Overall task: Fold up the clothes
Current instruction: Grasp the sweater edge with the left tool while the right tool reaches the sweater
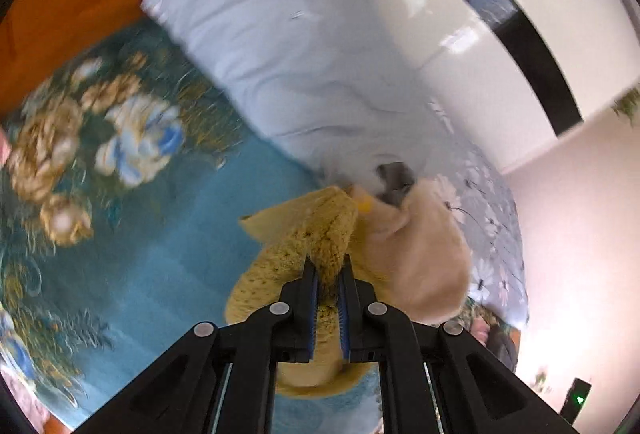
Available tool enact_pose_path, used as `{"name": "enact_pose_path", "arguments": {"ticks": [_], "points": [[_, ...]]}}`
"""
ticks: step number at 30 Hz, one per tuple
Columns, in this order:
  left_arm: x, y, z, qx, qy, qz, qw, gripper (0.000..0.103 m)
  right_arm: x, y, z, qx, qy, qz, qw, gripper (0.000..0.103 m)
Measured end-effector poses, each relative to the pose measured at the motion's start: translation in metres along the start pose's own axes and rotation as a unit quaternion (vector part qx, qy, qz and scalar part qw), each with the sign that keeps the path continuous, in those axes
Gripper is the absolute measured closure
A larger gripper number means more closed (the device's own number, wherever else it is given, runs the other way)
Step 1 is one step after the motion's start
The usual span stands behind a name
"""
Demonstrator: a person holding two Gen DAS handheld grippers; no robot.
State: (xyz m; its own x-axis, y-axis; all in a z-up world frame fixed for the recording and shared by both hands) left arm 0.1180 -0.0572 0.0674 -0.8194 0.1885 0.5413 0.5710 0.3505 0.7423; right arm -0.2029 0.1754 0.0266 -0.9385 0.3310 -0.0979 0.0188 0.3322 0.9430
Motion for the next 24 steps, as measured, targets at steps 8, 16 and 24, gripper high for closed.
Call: {"name": "enact_pose_path", "arguments": {"ticks": [8,16,24], "points": [[-0.042,0.03,0.057,-0.022,0.045,-0.05,0.9975,0.094,0.021,-0.001,0.03,-0.008,-0.04,-0.04,0.998,0.0],[-0.121,0.051,0.126,-0.068,0.1,-0.123,0.9851,0.094,0.003,-0.051,0.048,-0.072,-0.039,-0.088,0.993,0.0],[-0.164,0.048,0.152,-0.112,0.105,-0.099,0.9831,0.093,-0.081,-0.09,0.004,-0.1,-0.026,-0.103,0.989,0.0]]}}
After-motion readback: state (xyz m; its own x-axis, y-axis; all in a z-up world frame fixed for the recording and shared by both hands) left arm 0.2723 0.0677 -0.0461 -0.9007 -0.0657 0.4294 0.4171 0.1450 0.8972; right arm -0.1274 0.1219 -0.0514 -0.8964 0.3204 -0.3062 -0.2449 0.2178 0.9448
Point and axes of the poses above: each gripper's, at about its wrist camera, not at the fingertips, and y roughly against the way its jaws point, x to its right, z to its underside, the point moved 8 cm from there along -y, roughly the way its jaws point, and after that the axes turned 1 degree about y, right-handed, at the moved point
